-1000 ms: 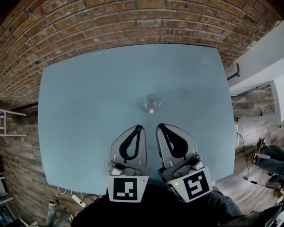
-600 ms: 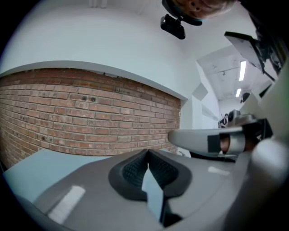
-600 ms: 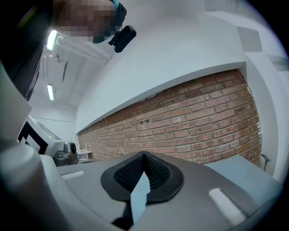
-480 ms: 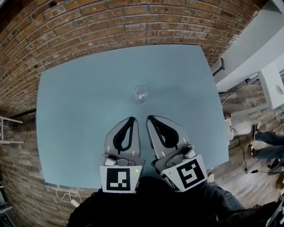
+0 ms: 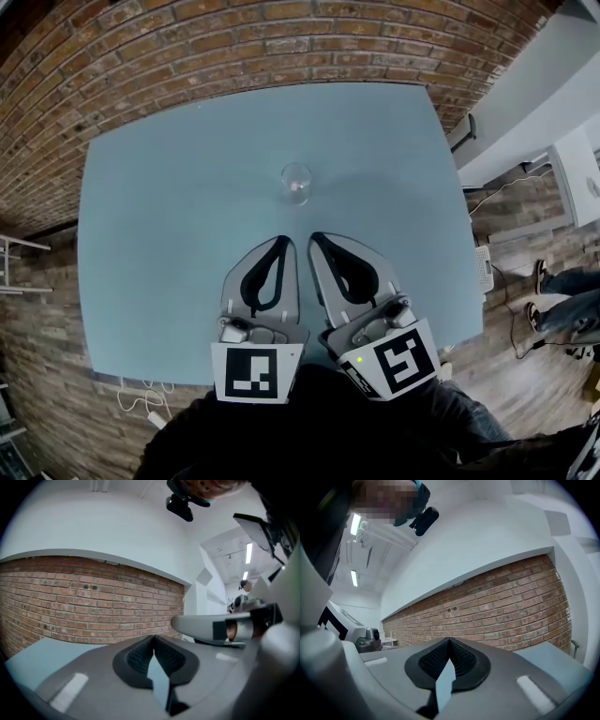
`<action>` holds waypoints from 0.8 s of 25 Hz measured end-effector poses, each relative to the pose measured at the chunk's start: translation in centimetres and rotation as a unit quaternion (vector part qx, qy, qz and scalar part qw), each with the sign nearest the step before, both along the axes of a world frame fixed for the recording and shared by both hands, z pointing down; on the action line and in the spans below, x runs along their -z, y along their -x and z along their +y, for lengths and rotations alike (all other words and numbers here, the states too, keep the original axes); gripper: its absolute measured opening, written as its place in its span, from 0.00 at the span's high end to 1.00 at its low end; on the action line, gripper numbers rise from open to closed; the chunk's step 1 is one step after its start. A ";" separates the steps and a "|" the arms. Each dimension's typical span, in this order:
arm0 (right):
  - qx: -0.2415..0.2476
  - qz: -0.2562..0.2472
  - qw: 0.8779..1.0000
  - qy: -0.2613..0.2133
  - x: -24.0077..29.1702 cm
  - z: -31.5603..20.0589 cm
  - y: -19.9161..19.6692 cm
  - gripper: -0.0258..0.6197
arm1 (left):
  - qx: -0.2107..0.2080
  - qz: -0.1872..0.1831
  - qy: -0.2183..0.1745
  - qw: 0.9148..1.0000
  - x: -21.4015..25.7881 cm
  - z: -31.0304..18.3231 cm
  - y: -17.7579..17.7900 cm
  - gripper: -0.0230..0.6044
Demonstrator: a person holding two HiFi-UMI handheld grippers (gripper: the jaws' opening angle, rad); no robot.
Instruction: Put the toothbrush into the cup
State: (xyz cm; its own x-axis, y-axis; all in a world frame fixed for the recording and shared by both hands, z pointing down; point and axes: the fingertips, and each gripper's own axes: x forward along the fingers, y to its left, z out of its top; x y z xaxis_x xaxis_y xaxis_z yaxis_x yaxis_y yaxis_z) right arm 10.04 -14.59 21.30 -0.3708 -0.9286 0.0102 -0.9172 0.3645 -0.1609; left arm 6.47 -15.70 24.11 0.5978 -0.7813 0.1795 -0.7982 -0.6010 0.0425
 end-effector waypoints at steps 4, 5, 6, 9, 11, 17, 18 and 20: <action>0.000 -0.001 1.000 0.000 0.1 0.1 -0.2 0.96 | 0.003 -0.004 0.001 1.000 0.0 0.2 0.0 0.95; 0.000 -0.002 1.000 -0.001 0.1 0.1 -0.3 0.96 | 0.003 -0.005 -0.001 1.000 0.0 0.2 -0.1 0.95; 0.000 -0.003 1.000 -0.001 0.1 0.1 -0.4 0.96 | 0.003 -0.006 -0.003 1.000 0.1 0.3 -0.1 0.95; 0.003 -0.003 1.000 -0.003 0.1 0.0 -0.3 0.96 | 0.000 -0.009 -0.006 1.000 0.1 0.3 -0.3 0.95; 0.004 -0.003 1.000 -0.003 -0.1 -0.2 0.0 0.96 | 0.002 -0.007 -0.005 1.000 -0.1 0.2 -0.2 0.95; 0.005 -0.002 1.000 0.006 -0.6 -0.6 0.1 0.96 | 0.002 -0.010 0.005 1.000 -0.6 -0.2 0.2 0.95; 0.005 0.000 1.000 0.004 -0.5 -0.7 0.0 0.96 | 0.000 -0.011 0.004 1.000 -0.6 -0.4 0.1 0.95; 0.005 0.002 1.000 0.001 -0.5 -0.9 0.0 0.96 | -0.001 -0.012 0.001 1.000 -0.5 -0.6 0.2 0.95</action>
State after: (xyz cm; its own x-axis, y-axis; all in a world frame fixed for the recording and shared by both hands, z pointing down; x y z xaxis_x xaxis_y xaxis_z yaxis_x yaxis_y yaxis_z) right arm 10.01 -15.48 21.76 -0.3794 -0.9251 0.0137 -0.9144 0.3727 -0.1582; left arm 6.29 -16.28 24.64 0.5958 -0.7792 0.1946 -0.7971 -0.6033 0.0251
